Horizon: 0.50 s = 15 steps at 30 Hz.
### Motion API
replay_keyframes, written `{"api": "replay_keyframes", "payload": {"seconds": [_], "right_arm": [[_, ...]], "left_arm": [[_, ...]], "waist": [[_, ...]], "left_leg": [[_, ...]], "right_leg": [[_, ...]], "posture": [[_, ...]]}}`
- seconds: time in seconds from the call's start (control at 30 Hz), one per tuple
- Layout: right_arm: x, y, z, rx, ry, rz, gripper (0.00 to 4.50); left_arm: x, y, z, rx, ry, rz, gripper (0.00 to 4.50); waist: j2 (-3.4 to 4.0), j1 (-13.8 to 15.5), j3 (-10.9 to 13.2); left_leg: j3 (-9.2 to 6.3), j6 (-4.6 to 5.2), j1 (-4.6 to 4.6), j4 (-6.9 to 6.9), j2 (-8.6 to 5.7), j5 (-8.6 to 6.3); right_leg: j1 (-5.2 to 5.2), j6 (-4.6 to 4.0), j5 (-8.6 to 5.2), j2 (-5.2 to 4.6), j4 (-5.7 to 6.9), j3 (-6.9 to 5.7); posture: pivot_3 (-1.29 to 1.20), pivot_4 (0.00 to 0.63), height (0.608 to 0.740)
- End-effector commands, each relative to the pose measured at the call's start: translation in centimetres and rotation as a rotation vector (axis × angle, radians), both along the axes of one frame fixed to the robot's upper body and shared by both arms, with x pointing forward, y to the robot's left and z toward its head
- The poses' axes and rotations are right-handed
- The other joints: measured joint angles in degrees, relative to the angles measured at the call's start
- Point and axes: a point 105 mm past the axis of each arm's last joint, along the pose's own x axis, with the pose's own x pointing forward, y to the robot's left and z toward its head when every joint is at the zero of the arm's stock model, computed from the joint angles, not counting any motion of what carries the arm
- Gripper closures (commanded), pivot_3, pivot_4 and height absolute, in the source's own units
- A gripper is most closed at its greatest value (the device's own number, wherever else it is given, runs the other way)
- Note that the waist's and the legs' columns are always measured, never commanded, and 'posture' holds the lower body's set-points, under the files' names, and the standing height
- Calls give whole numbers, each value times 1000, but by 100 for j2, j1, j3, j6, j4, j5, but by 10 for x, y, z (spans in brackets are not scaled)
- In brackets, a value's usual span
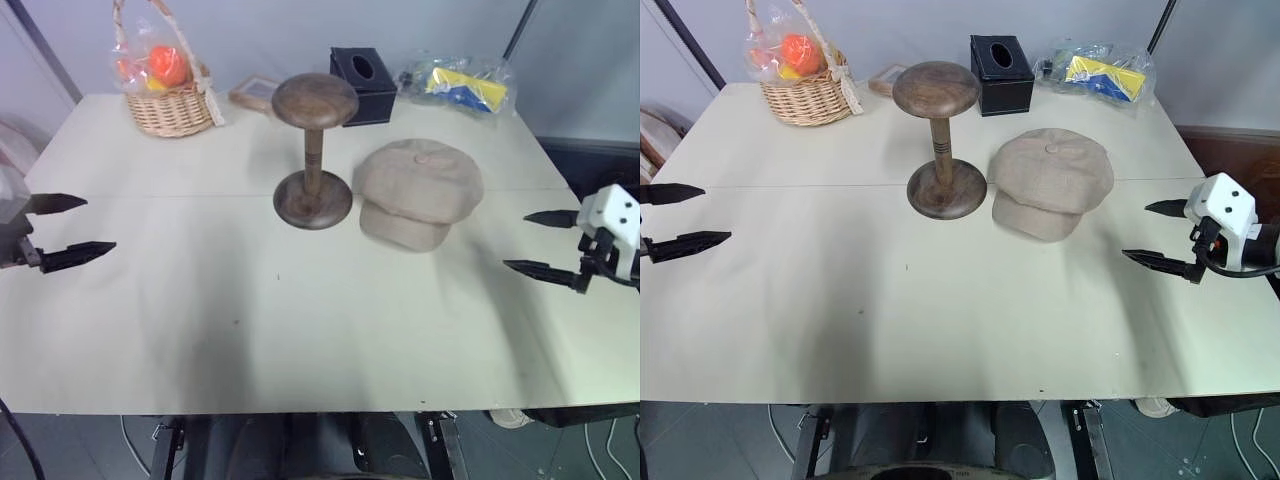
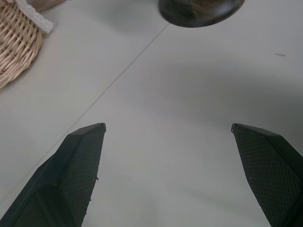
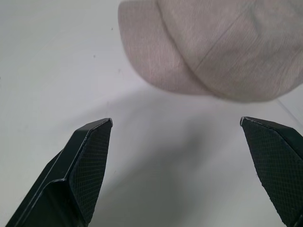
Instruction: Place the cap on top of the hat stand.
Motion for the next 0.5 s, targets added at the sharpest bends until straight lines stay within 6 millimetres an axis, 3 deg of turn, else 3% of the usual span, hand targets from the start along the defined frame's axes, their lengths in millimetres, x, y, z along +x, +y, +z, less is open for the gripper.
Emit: {"api": "replay_keyframes", "payload": {"seconds": [0.03,0.33,0.5], "right_arm": [[-1,3,18,0,-79,10,54],[2,9,21,-36,-115,8,54],[18,25,30,-148,-194,-15,54]], "left_arm": [[1,-1,12,32,-33,-16,0],[12,-7,24,-34,-74,-8,0],[6,-45,51,-165,-38,-178,0]], "waist": [[0,-6,0],[0,-2,0],[-2,-5,1]], "left_leg": [[0,0,1,1,0,0],[0,0,1,3,1,0],[-1,0,0,13,0,0]], "right_leg": [[0,0,0,1,1,0],[1,1,0,4,6,0],[0,1,0,5,15,0]], "posture": [[0,150,740],[0,150,740],[0,150,740]]}}
